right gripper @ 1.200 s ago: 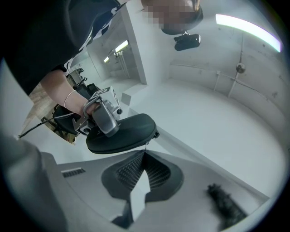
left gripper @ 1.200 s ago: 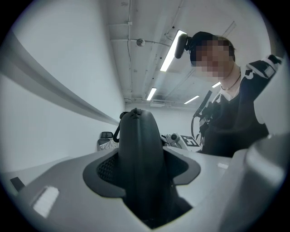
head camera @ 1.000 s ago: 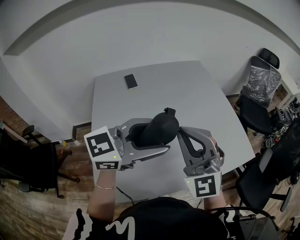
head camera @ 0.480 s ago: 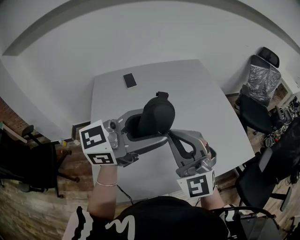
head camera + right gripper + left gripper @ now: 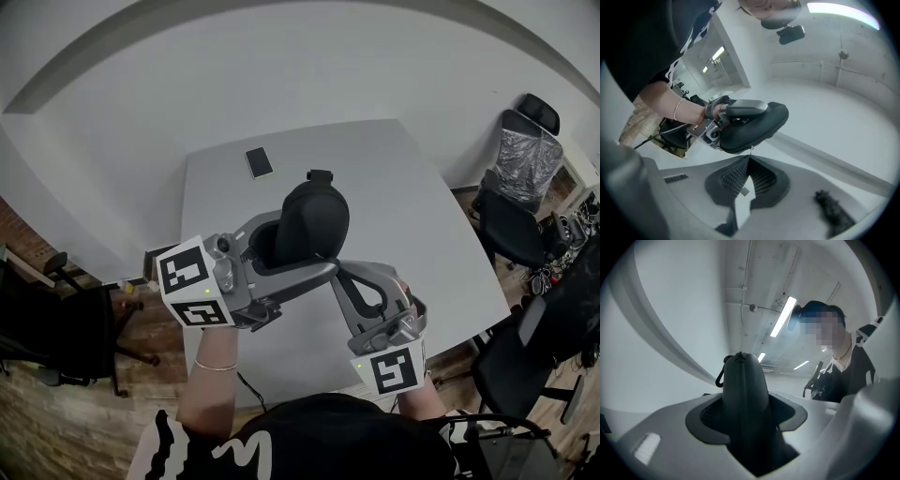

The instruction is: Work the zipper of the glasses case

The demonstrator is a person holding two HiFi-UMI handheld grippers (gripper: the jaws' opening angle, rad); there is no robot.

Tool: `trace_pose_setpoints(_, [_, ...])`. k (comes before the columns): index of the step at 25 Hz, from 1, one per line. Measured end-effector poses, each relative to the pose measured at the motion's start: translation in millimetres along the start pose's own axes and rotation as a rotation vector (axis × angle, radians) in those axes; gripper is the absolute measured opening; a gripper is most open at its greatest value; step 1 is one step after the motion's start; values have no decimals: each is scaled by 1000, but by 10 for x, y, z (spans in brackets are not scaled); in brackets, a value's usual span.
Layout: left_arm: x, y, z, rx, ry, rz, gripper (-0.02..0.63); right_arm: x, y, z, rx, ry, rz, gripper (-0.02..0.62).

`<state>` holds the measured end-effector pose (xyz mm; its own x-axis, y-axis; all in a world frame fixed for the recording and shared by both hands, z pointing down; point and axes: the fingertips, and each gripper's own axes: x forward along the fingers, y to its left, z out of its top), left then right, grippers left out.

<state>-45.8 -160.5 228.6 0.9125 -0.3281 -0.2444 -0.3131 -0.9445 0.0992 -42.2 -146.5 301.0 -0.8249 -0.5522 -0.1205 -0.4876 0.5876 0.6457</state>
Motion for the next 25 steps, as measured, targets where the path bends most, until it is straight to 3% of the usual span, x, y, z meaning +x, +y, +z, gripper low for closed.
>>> trace_pose_setpoints(12, [60, 85, 179, -2, -71, -16, 272, 124, 145, -73, 68, -5, 34, 5])
trace_pose_setpoints(25, [95, 84, 315, -6, -113, -28, 272, 153, 130, -6, 172, -43, 16, 5])
